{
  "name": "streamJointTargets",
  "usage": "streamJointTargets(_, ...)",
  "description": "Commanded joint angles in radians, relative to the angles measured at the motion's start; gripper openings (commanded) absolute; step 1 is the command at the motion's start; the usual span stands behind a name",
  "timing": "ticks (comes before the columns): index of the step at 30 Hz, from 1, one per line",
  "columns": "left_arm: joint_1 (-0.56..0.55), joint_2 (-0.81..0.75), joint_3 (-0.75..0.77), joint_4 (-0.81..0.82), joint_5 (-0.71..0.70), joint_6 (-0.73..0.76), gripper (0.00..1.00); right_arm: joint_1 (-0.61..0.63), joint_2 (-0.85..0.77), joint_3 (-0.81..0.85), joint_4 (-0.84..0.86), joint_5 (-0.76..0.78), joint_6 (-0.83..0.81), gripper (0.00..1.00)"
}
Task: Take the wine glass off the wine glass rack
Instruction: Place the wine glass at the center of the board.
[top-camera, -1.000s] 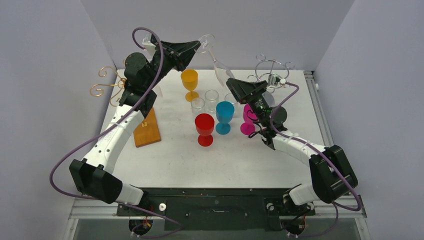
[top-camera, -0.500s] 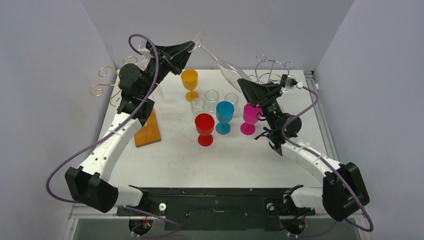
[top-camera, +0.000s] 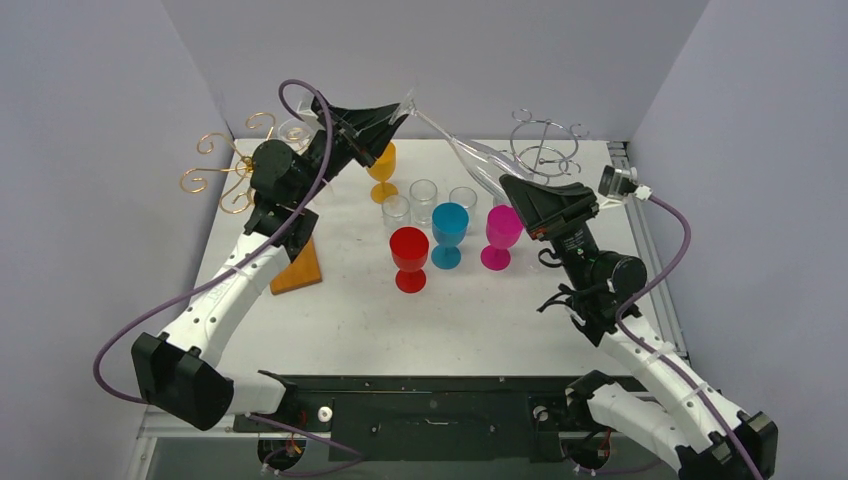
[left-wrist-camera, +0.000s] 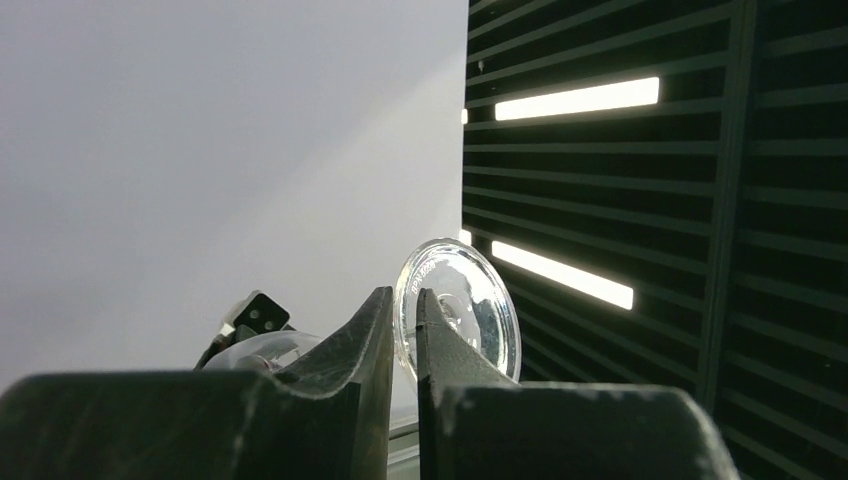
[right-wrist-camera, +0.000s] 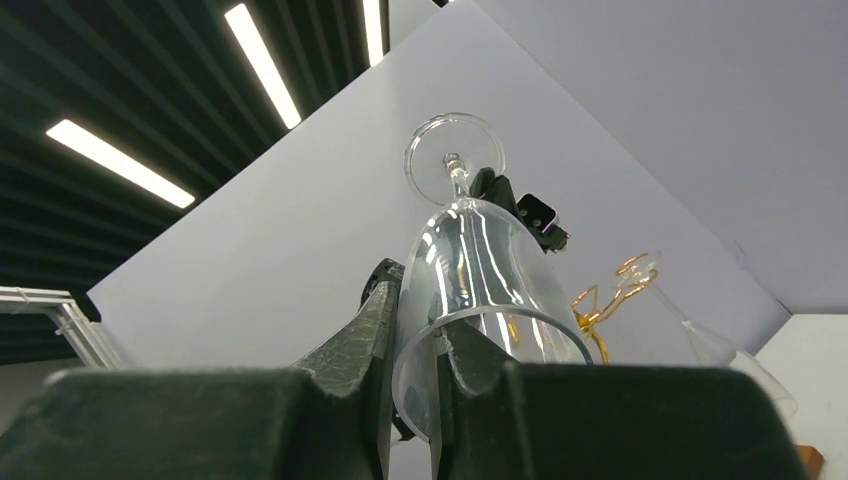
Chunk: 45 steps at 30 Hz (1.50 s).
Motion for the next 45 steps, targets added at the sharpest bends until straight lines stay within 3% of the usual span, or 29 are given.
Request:
streamJointTargets(1,-0.028,-0.024,-0.01,0.064,0.064,0.106,0.07,0.01,-0.082,0.038,-0.263,0.071,-0.143,0.0)
streamJointTargets(4,-0.03,-0.017,-0.002,0.056,0.069,0.122,0.12,0.011,-0.124,0.056,-0.343,0.086,-0.165,0.0)
streamJointTargets(14,-0.031,-0.019,0.002,-0.01,0.068,0.209,0.51,0.009,-0.202,0.152,-0.62,0.154,-0.25,0.0)
streamJointTargets(20,-0.022,-0.037,0.01,-0.146,0.083,0.399,0.85,0.008,-0.225,0.322,-0.951,0.205,-0.339,0.0)
streamJointTargets(24,-0.019,-0.061,0.028,-0.273,0.092,0.572,0.98,0.006,-0.234,0.445,-1.169,0.235,-0.392,0.0)
streamJointTargets(32,-0.011,-0.163,0.147,-0.695,-0.041,0.991,0.96,0.006,-0.137,0.799,-1.728,0.217,-0.512,0.0)
streamJointTargets(37,-0.01,-0.226,0.192,-0.905,-0.193,1.189,0.96,0.011,-0.056,0.906,-2.037,0.207,-0.587,0.0)
streamJointTargets(42,-0.012,-0.263,0.215,-1.009,-0.309,1.317,0.96,0.042,-0.027,0.864,-2.127,0.227,-0.592,0.0)
streamJointTargets(45,-0.013,-0.282,0.211,-1.051,-0.349,1.356,0.96,0.131,-0.001,0.827,-2.131,0.313,-0.57,0.0)
